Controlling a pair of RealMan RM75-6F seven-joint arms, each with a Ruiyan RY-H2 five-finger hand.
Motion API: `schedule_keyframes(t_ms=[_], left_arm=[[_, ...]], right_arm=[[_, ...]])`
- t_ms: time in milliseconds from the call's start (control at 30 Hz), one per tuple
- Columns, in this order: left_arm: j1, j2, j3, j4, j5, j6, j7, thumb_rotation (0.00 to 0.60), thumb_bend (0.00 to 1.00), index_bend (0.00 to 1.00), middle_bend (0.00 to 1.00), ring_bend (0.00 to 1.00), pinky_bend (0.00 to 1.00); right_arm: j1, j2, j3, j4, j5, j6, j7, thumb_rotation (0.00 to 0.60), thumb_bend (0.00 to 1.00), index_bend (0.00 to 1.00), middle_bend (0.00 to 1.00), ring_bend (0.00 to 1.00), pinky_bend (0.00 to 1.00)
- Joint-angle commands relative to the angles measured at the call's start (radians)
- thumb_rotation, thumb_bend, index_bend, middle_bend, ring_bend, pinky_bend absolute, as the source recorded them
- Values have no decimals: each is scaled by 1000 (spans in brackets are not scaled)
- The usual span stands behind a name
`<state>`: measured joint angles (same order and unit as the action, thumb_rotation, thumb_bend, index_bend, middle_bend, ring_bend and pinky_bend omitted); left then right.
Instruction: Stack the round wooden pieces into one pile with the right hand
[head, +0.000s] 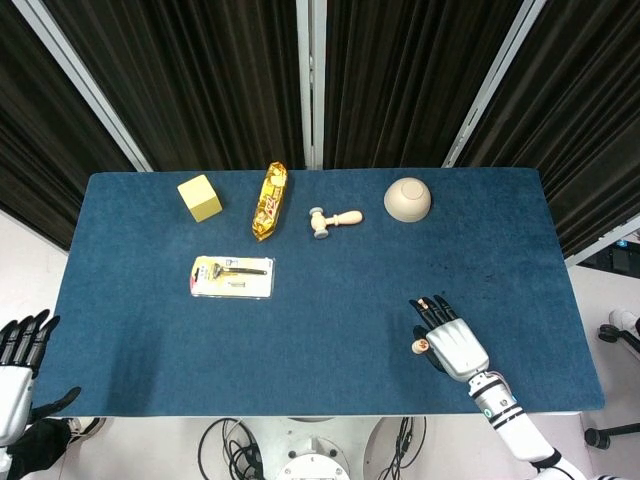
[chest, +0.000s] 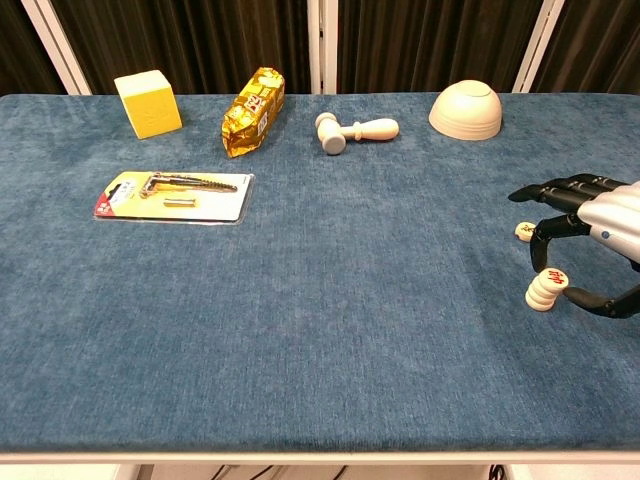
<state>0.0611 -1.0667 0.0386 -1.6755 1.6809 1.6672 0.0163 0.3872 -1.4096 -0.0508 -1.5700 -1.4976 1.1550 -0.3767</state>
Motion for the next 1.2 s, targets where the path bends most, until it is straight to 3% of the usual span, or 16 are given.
schedule_keyframes(t_ms=[33, 333, 533, 667, 833, 1000, 1200], left_arm=[[0, 0, 0, -1, 1, -1, 2, 600, 95, 26, 0, 0, 0], [1, 0, 1, -1, 2, 2, -1, 600, 95, 26, 0, 0, 0], [1, -1, 3, -2, 7, 2, 3, 600, 95, 26, 0, 0, 0], [0, -2, 3, -3, 7, 0, 7, 600, 95, 26, 0, 0, 0], [0, -2, 2, -2, 8, 1, 7, 600, 94, 26, 0, 0, 0], [-3, -3, 0, 3, -3, -9, 4, 600, 95, 26, 0, 0, 0], [-9, -4, -6, 8, -22, -24, -3, 600, 95, 26, 0, 0, 0]], right_arm=[[-1, 1, 1, -2, -3, 0, 4, 600, 327, 399, 43, 0, 0], [-7, 21, 4, -21, -17, 12, 23, 600, 327, 334, 37, 0, 0], [-6, 40, 67, -12, 17, 49, 45, 600, 327, 330, 37, 0, 0], [24, 10, 122, 61, 107, -7, 47, 600, 327, 322, 29, 0, 0], [59, -64, 148, 174, 192, -89, 40, 600, 327, 301, 15, 0, 0], [63, -150, 142, 275, 174, -69, 58, 600, 327, 298, 15, 0, 0], [72, -193, 146, 321, 163, -66, 89, 600, 327, 297, 17, 0, 0]])
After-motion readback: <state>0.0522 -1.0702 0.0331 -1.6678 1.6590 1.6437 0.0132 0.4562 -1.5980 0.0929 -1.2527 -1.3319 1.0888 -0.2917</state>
